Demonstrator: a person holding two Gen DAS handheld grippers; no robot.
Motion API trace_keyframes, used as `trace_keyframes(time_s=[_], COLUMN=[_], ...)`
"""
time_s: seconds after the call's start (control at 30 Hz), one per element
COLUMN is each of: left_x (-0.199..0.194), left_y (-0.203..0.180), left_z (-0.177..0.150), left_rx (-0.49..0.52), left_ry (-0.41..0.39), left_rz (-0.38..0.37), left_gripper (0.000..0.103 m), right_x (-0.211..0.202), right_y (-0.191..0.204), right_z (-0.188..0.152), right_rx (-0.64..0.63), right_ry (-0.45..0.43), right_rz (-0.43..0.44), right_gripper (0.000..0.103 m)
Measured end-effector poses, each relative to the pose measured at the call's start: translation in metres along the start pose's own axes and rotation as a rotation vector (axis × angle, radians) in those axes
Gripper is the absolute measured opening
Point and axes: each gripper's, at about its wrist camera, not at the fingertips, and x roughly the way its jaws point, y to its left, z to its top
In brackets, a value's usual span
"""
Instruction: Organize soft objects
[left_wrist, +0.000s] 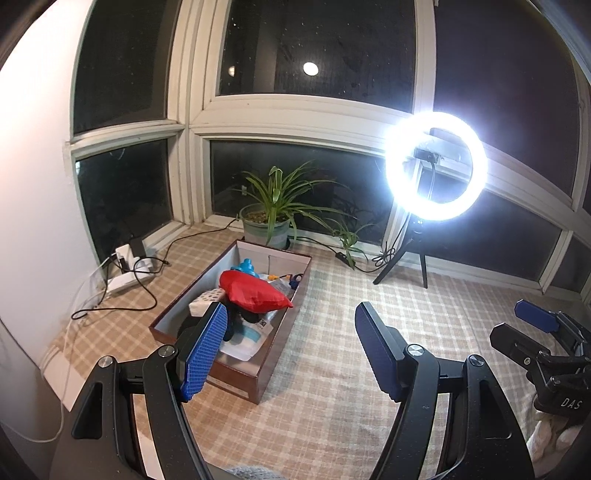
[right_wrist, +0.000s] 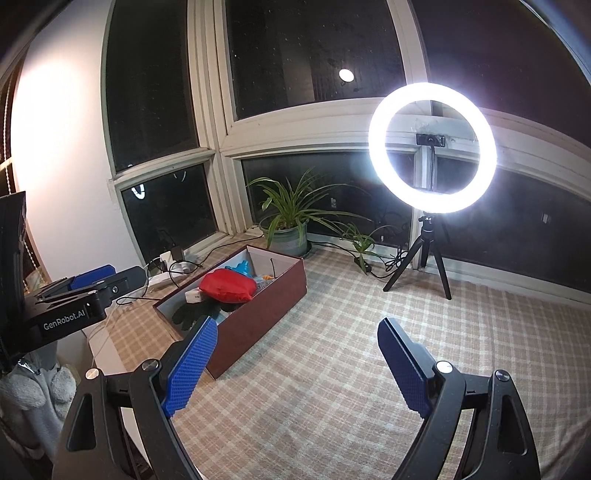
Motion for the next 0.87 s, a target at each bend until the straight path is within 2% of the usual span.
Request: trace_keyframes(time_s=[0.87], left_x=[0.006], left_y=[0.004], left_z=[0.004], left_rx=[0.001], left_ry=[0.001], left_rz=[-0.001], left_gripper=[0.072], right_x=[0.011], right_y=[-0.001], right_z=[-0.006], right_rx=[0.011], right_ry=[0.02], right_rz=[-0.004], right_gripper=[0.086])
